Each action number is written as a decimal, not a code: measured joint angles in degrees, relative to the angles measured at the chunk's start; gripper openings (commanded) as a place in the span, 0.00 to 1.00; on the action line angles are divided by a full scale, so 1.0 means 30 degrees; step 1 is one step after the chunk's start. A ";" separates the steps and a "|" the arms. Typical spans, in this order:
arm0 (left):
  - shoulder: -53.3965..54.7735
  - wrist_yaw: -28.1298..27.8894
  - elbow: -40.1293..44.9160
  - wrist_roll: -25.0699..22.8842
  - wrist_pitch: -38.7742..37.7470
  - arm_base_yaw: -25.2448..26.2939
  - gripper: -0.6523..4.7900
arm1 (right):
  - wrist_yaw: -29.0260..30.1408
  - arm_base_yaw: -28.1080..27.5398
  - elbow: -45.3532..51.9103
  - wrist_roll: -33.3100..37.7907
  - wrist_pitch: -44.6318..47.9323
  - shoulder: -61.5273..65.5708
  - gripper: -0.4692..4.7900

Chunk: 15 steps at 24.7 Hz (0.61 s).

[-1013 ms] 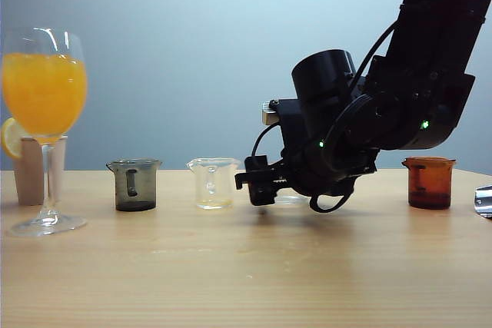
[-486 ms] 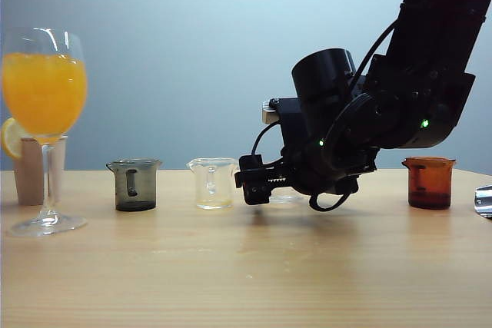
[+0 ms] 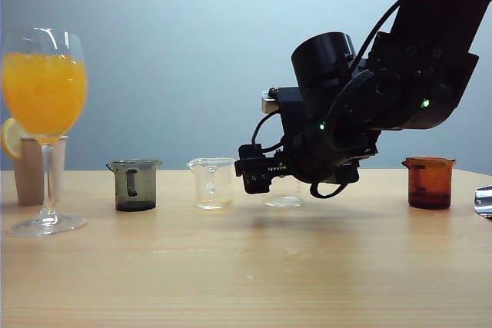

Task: Pick up the third measuring cup from the left, pour the pineapple juice inside into the goblet, and finally put the measuring cup back in its original place.

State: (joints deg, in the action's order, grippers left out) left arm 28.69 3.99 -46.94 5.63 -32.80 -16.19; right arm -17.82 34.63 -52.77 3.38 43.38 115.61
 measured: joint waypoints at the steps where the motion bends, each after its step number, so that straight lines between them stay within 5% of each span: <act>1: 0.0000 0.0000 0.0000 0.0000 0.0007 0.0000 0.11 | 0.0000 0.0000 0.0000 0.0000 -0.0146 0.0007 1.00; 9: 0.0124 0.0000 0.0000 0.0000 0.0364 0.0000 0.11 | 0.0452 0.0015 0.0051 0.0000 -0.1355 -0.0539 1.00; 15: 0.0117 0.0000 0.0000 0.0000 0.0372 0.0000 0.11 | 0.0459 0.0015 0.0051 0.0546 -0.5158 -0.2470 1.00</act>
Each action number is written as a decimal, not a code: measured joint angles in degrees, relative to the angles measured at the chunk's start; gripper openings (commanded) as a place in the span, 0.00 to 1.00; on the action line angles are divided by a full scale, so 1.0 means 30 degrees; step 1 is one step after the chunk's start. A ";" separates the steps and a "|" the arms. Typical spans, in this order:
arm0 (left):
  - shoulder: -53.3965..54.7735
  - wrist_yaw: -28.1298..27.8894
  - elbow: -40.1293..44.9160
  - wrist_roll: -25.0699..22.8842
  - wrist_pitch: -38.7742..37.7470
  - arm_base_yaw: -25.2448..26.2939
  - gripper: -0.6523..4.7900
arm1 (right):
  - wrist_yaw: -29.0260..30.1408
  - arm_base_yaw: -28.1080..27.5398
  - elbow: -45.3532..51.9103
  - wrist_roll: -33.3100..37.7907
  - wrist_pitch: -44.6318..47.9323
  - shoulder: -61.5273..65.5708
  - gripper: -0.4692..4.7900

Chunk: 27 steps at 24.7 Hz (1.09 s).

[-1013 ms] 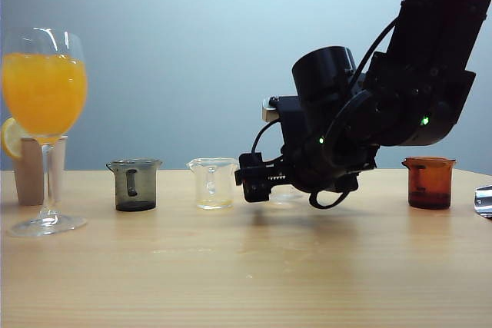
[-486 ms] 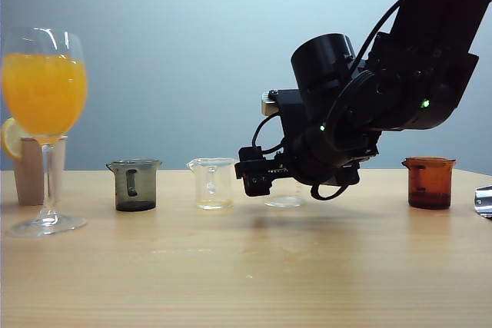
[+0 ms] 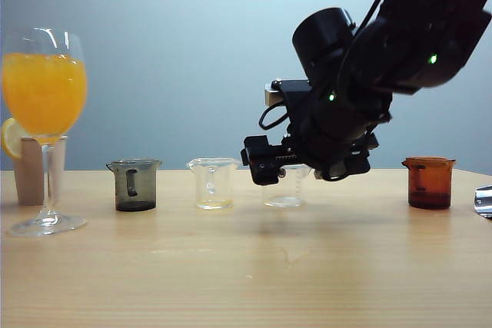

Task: Pick up the third measuring cup from the left, pour the pineapple juice inside into the goblet, and finally put the measuring cup back in its original place.

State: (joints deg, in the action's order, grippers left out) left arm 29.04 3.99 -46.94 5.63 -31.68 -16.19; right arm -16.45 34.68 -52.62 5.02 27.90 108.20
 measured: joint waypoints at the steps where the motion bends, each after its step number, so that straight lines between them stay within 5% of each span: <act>1: 0.0000 0.0000 0.0000 0.0000 0.0000 0.0000 0.11 | 0.0007 0.0000 0.0000 0.0197 -0.1042 -0.0495 1.00; 9: -0.0015 0.0000 0.0000 0.0000 0.0000 0.0000 0.11 | 0.1960 0.0000 0.0036 0.0364 -0.7242 -0.4328 1.00; 11: -0.0022 0.0000 0.0000 0.0000 0.0000 0.0000 0.11 | 0.2047 0.0007 0.0036 0.0466 -0.8830 -0.5632 0.70; 13: -0.0087 0.0000 0.0000 0.0000 0.0000 0.0000 0.11 | 0.2127 0.0007 0.0029 0.0590 -1.0302 -0.6878 0.14; 14: -0.0109 0.0000 0.0000 0.0000 0.0000 0.0000 0.11 | 0.2310 0.0000 0.0036 0.0605 -1.1052 -0.7482 0.11; 27: -0.2812 -0.0874 0.1326 0.0000 -0.0226 0.0000 0.11 | 0.1902 0.0007 0.0080 0.0495 -1.8731 -1.9292 0.08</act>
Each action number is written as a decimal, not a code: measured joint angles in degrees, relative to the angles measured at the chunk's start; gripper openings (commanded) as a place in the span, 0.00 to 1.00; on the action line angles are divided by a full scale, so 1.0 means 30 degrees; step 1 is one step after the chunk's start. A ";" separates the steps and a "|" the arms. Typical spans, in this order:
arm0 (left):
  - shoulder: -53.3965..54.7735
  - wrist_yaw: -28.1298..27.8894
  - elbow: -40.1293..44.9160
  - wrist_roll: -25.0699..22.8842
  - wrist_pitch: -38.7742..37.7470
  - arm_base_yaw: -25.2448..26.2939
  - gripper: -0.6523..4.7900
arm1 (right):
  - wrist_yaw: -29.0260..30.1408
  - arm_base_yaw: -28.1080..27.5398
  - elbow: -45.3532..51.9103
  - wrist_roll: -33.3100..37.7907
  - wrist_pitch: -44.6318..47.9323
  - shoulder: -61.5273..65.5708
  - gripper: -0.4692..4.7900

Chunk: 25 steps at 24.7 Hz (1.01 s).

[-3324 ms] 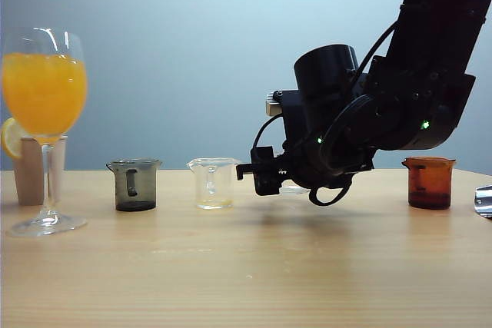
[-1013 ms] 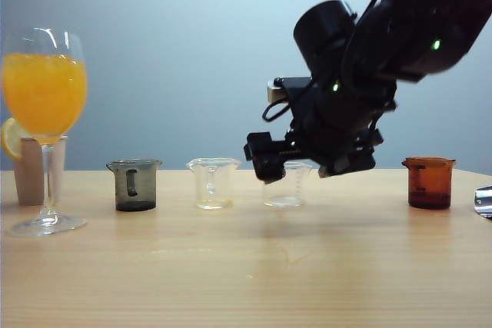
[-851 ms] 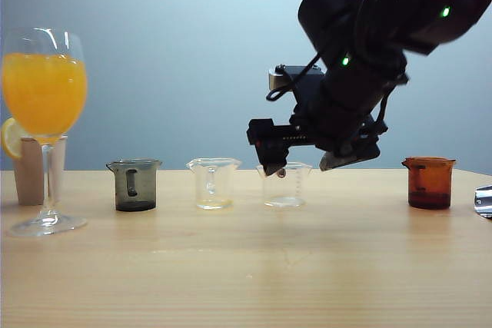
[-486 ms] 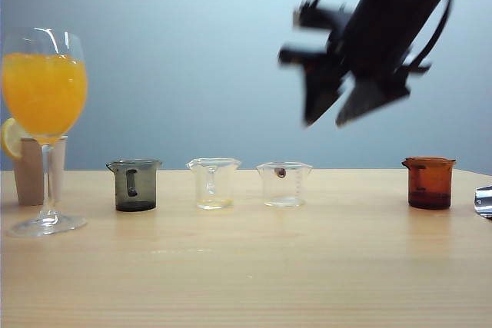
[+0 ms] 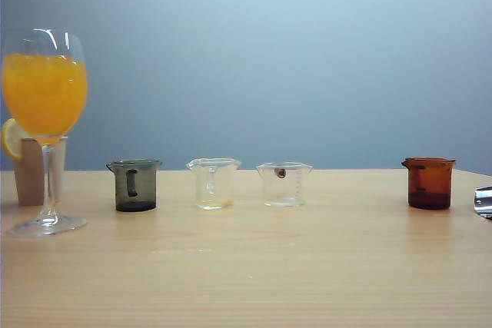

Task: Pick up the third measuring cup from the left, pour the pineapple juice inside into the goblet, and finally put the measuring cup back in its original place.

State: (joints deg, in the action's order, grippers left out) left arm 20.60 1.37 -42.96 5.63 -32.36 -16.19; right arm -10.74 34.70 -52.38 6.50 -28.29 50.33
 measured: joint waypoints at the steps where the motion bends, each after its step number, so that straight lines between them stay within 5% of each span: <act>1: -0.0357 -0.0211 0.0350 0.0007 -0.0022 0.0000 0.11 | -0.0211 0.0000 0.0131 -0.0219 -0.0248 -0.0590 0.08; 16: -0.5115 -0.1027 0.8218 -0.0299 0.6011 0.0000 0.11 | -0.2892 0.0000 0.7869 -0.1843 0.3075 -1.1431 0.08; 25: -0.5107 -0.1508 1.1540 -0.0350 1.0805 0.0000 0.11 | -0.2871 0.0000 0.7971 -0.1843 0.3126 -1.3187 0.08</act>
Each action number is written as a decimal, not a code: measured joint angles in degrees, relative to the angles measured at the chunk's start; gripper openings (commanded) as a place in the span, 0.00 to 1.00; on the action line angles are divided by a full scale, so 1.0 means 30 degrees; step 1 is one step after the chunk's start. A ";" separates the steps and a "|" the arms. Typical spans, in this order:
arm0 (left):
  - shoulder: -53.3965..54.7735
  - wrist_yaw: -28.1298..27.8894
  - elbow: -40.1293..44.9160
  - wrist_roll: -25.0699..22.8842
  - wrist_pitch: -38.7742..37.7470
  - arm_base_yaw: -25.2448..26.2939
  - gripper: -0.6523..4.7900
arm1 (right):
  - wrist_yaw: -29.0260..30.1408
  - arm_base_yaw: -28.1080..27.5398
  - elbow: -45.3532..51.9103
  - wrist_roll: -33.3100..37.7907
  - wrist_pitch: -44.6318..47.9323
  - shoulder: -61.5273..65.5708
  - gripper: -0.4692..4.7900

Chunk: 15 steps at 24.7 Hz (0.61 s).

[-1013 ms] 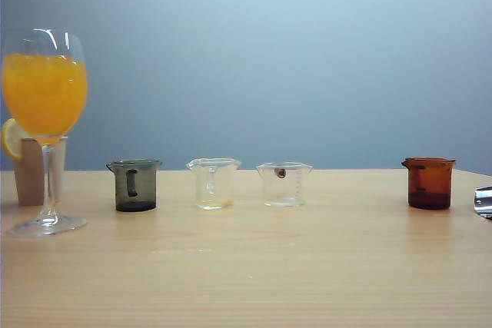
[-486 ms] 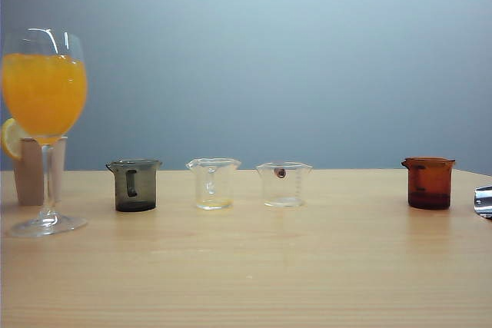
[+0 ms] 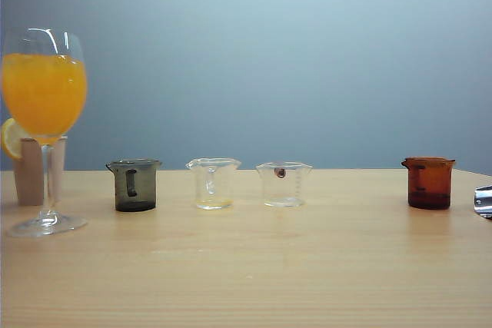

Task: Pick up the third measuring cup from the left, pour the pineapple juice inside into the goblet, and finally put the measuring cup back in its original place.

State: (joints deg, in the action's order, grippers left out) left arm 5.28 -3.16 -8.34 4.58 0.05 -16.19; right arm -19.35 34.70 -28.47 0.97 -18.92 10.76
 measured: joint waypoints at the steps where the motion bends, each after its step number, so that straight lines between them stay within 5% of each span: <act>1: 0.0000 0.0058 0.0284 0.0000 0.0299 0.0000 0.11 | 0.0000 0.0000 0.0000 0.0000 -0.0007 -0.0102 0.08; 15: -0.1013 0.0342 0.1333 -0.0357 0.0794 0.0306 0.11 | 0.0000 0.0000 0.0000 0.0000 -0.0015 -0.0270 0.08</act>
State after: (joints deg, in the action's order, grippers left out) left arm 2.24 -2.13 -4.34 3.51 2.44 -15.27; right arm -19.35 34.70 -28.47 0.97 -18.96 9.96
